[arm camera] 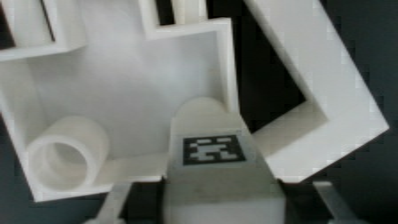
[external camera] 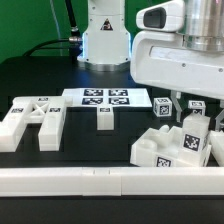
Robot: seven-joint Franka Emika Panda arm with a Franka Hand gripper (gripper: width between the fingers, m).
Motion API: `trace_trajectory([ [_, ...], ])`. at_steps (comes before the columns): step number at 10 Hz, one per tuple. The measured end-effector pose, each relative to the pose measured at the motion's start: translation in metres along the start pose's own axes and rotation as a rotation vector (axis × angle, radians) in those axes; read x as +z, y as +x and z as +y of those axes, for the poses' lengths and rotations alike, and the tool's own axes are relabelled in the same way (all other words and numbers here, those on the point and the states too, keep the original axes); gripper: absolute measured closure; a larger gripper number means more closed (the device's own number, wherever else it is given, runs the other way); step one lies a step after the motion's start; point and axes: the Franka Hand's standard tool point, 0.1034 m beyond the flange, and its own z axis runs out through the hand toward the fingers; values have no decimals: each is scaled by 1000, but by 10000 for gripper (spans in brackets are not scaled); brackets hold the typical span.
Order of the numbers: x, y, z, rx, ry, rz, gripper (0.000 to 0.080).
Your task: Assemble chair
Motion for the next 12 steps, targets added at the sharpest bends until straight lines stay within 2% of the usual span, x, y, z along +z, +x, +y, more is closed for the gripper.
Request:
trace_trajectory([
  [1, -1, 0, -1, -12, 2, 1, 447],
  [2, -11, -2, -4, -79, 11, 7, 263],
  [3, -20, -6, 0, -140, 15, 6, 263],
  [4, -27, -9, 6, -225, 15, 5, 174],
  [6, -33, -8, 32, -329, 11, -2, 157],
  [11, -30, -11, 31, -332, 8, -5, 151],
  [12, -29, -16, 41, -426, 11, 0, 151],
])
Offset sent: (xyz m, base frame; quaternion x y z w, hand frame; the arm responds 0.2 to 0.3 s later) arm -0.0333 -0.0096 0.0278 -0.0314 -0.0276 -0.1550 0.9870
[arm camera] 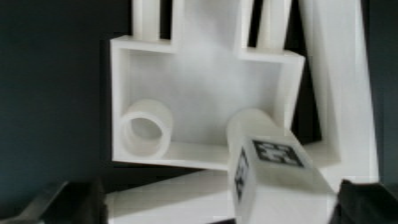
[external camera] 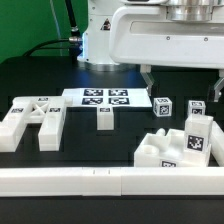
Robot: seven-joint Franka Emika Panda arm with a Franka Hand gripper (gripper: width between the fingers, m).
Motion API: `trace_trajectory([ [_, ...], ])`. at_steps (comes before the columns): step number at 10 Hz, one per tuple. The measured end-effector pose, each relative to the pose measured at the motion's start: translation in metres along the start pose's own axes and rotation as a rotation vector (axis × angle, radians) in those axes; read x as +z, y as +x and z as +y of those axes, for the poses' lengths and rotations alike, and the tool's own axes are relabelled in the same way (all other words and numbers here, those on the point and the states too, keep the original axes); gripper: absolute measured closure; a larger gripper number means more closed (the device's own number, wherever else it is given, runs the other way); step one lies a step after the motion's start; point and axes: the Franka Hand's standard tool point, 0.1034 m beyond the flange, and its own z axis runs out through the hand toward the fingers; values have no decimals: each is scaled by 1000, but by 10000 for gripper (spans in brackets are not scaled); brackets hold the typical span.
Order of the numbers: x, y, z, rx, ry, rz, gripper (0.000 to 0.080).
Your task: Assemble chair
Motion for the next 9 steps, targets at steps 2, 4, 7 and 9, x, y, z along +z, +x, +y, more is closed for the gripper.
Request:
trace_trajectory([
  [2, 2, -36, 37, -84, -1, -17, 151],
  [4, 5, -40, 70, -115, -2, -17, 151],
  [7, 6, -41, 65, -118, -2, -18, 151],
  [9, 14, -49, 80, -187, -8, -11, 151],
])
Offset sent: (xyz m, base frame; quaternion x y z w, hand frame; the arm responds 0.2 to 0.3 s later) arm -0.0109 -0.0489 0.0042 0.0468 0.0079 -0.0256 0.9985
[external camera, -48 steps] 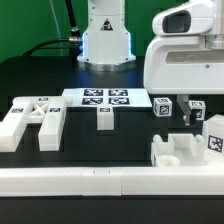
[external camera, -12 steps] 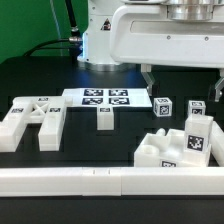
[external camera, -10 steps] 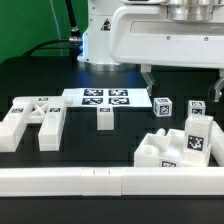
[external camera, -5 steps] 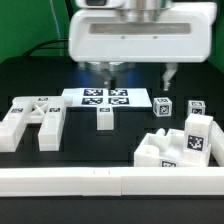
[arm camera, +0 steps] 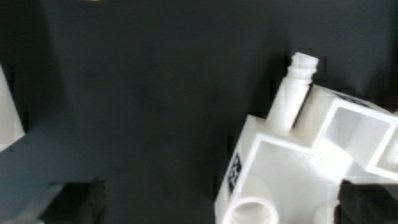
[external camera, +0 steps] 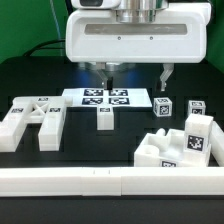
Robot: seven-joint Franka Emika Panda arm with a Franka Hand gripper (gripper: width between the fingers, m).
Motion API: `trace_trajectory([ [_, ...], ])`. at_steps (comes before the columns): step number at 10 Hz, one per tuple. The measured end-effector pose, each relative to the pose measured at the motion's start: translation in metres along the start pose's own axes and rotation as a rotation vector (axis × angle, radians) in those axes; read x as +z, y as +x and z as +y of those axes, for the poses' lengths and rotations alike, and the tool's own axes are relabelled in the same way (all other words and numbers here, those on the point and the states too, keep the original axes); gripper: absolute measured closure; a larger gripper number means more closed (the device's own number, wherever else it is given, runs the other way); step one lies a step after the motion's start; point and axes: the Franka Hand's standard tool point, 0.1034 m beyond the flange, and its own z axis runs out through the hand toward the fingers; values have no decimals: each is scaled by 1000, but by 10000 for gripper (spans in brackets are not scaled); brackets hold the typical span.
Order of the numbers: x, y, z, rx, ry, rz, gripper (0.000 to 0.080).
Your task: Assemble chair
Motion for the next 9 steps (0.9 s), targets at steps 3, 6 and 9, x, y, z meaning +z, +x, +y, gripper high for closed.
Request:
trace_trajectory([
  [3, 12, -22, 18, -6, -10, -36, 151],
  [6, 13, -29, 16, -8, -4, -111, 151],
  [9, 16, -36, 25, 0, 4, -312, 151],
])
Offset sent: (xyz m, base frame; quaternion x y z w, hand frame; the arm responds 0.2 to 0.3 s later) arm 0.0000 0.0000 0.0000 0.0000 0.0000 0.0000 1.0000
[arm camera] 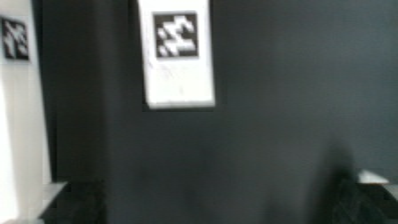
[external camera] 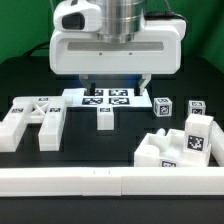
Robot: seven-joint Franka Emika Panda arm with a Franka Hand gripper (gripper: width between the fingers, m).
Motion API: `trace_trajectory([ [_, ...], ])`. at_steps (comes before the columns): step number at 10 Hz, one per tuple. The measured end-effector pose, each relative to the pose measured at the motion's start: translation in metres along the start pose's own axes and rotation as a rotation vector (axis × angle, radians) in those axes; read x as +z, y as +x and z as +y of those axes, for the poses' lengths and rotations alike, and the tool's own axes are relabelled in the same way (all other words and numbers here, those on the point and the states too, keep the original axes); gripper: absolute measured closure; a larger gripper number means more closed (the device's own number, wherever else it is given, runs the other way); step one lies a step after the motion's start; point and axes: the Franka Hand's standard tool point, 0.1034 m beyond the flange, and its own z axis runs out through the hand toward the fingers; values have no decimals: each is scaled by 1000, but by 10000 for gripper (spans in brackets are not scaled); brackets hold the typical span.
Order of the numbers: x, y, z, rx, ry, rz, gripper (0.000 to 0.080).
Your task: Assemble chair
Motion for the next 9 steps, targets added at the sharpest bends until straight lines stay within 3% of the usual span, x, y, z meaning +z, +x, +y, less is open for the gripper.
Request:
trace_trajectory([
  [2, 4, -2, 13, -11, 6, -95, 151],
  [5, 9, -11, 10, -9, 14, -307, 151],
  [6, 10, -11, 11, -22, 4, -372, 151],
  [8, 16, -12, 19, -74, -65, -513, 151],
  [9, 18, -12, 19, -67, -67, -558, 151],
])
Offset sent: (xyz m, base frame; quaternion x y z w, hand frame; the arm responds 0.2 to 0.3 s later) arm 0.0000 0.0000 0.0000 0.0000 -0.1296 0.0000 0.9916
